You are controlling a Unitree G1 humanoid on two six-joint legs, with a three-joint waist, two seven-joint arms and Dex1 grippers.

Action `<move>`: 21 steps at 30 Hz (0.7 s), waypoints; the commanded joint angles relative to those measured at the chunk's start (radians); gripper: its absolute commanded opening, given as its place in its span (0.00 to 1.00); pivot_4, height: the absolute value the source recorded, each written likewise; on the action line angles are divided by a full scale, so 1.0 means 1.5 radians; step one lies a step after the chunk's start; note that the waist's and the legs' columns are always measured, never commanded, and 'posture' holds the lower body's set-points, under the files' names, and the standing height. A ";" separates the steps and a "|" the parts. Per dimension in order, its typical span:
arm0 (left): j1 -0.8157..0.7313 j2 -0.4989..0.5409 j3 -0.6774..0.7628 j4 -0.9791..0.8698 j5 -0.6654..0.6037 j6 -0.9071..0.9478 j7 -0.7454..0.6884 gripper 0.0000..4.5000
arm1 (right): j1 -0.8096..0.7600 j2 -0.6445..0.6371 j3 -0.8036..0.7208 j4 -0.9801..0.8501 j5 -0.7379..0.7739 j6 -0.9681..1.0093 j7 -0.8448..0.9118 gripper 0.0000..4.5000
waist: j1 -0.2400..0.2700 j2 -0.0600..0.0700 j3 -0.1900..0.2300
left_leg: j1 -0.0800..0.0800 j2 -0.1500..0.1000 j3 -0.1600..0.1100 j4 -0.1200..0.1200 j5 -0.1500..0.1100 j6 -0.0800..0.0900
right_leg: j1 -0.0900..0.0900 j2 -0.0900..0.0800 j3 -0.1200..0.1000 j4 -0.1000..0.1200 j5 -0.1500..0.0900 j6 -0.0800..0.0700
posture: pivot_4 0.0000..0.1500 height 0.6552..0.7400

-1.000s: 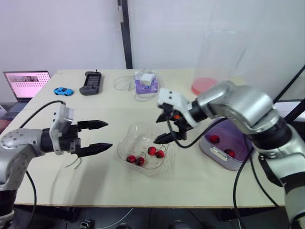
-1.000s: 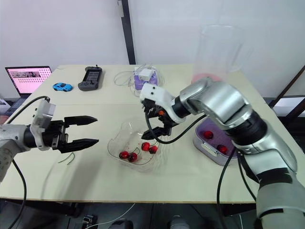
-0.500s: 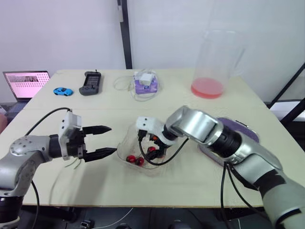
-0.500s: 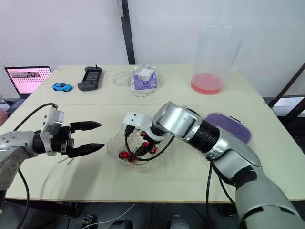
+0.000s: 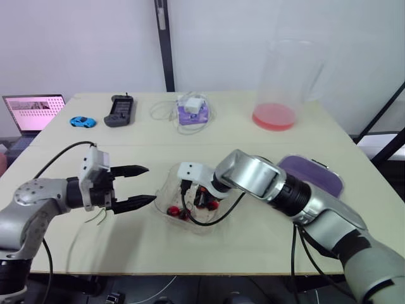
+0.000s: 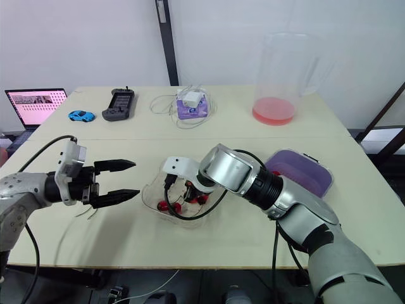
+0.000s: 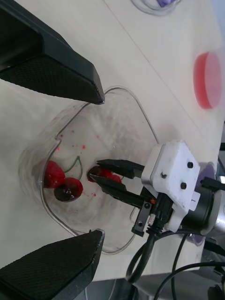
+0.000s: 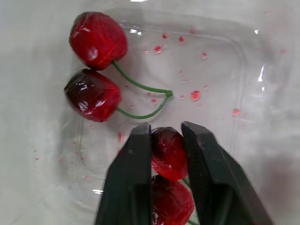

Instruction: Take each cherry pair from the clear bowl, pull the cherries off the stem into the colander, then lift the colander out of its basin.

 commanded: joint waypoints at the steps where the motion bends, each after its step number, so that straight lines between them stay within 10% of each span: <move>1: -0.011 0.002 0.005 -0.007 -0.001 -0.007 0.001 1.00 | -0.022 -0.008 0.006 -0.031 -0.014 -0.038 0.028 0.26 | -0.002 0.000 0.000 | 0.000 0.000 0.000 0.000 0.000 0.000 | 0.000 0.000 0.000 0.000 0.000 0.000 | 1.00 0.92; 17: -0.014 -0.010 -0.001 -0.007 0.002 -0.013 0.009 1.00 | -0.051 -0.031 0.015 -0.041 -0.107 -0.201 0.163 0.26 | -0.006 0.000 0.000 | 0.000 0.000 -0.001 0.000 0.000 0.000 | 0.000 0.000 0.000 0.000 0.000 0.000 | 1.00 0.92; 21: -0.018 -0.013 -0.008 -0.003 -0.002 -0.007 0.004 1.00 | -0.059 -0.031 0.001 -0.044 -0.112 -0.127 0.145 0.55 | -0.007 0.000 0.000 | 0.000 0.000 -0.001 0.000 0.000 0.000 | 0.000 0.000 0.000 0.000 0.000 0.000 | 1.00 0.92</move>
